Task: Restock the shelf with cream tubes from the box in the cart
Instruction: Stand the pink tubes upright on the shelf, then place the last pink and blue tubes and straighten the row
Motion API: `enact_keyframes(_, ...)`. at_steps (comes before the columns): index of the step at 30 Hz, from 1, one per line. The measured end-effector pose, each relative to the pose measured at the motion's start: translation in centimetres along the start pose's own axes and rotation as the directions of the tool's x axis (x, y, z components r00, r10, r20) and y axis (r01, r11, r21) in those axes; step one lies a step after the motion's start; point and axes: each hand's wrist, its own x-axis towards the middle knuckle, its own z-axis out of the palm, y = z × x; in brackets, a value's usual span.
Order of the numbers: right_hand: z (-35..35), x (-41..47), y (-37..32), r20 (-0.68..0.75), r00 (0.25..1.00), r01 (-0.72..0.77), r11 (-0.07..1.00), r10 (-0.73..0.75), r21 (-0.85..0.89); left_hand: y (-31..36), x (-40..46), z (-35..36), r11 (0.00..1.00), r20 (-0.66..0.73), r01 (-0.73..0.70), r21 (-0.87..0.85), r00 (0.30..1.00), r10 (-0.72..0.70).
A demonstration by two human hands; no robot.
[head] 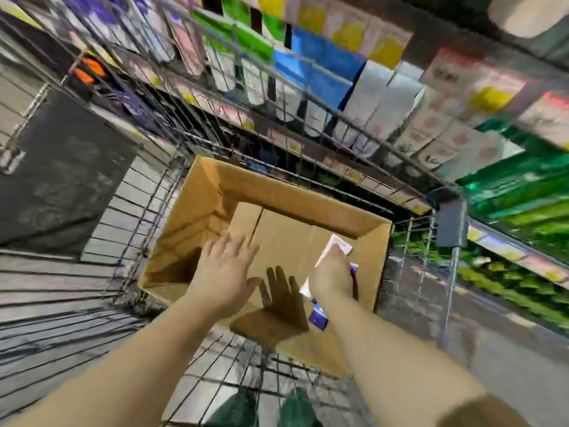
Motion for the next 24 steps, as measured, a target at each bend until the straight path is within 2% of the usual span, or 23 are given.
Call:
enact_keyframes(4,0.7,0.6,-1.1,-0.062,0.998,0.000,0.992,-0.008,-0.126,-0.9,0.4,0.4,1.000,0.013,0.031,0.008,0.999,-0.031)
enact_keyframes(7,1.1,0.8,-1.2,-0.082,0.997,0.003,0.995,-0.011,-0.100,-0.8,0.4,0.8,0.999,0.042,0.041,-0.005,0.998,-0.041)
enact_keyframes(11,-0.4,0.0,-1.0,0.037,0.999,-0.011,0.985,0.004,0.169,-0.2,0.2,0.6,0.999,0.059,0.024,-0.032,0.998,-0.022)
enact_keyframes(12,-1.0,-0.3,-1.0,0.081,0.997,-0.015,0.960,-0.008,0.280,0.2,0.1,0.4,0.998,0.055,0.019,-0.057,0.998,-0.016)
enact_keyframes(14,-2.1,-1.0,-1.3,0.206,0.976,-0.051,0.844,-0.071,0.533,0.8,0.1,-0.1,0.981,0.070,0.034,-0.189,0.997,-0.021)
enact_keyframes(16,-3.2,-1.9,-2.0,0.360,0.918,-0.149,0.692,-0.169,0.706,1.4,0.2,-0.7,0.900,0.155,0.100,-0.425,0.987,-0.037)
enact_keyframes(19,-6.0,-3.3,-3.3,0.470,0.786,-0.220,0.529,-0.401,0.819,1.9,0.4,-1.8,0.598,0.293,0.207,-0.775,0.955,0.049)
enact_keyframes(20,-7.0,-3.7,-3.7,0.473,0.740,-0.202,0.513,-0.478,0.834,1.9,0.5,-2.3,0.526,0.286,0.207,-0.825,0.955,0.074)
enact_keyframes(21,-7.8,-4.1,-4.1,0.471,0.700,-0.177,0.508,-0.537,0.843,2.0,0.5,-2.9,0.496,0.264,0.191,-0.847,0.961,0.082)
enact_keyframes(23,-9.0,-4.0,-4.6,0.495,0.641,-0.127,0.554,-0.587,0.822,2.0,0.4,-3.8,0.495,0.223,0.159,-0.855,0.972,0.073)
enact_keyframes(24,-9.1,-3.7,-4.6,0.513,0.640,-0.096,0.603,-0.572,0.792,1.9,0.4,-4.0,0.509,0.214,0.153,-0.847,0.975,0.063)
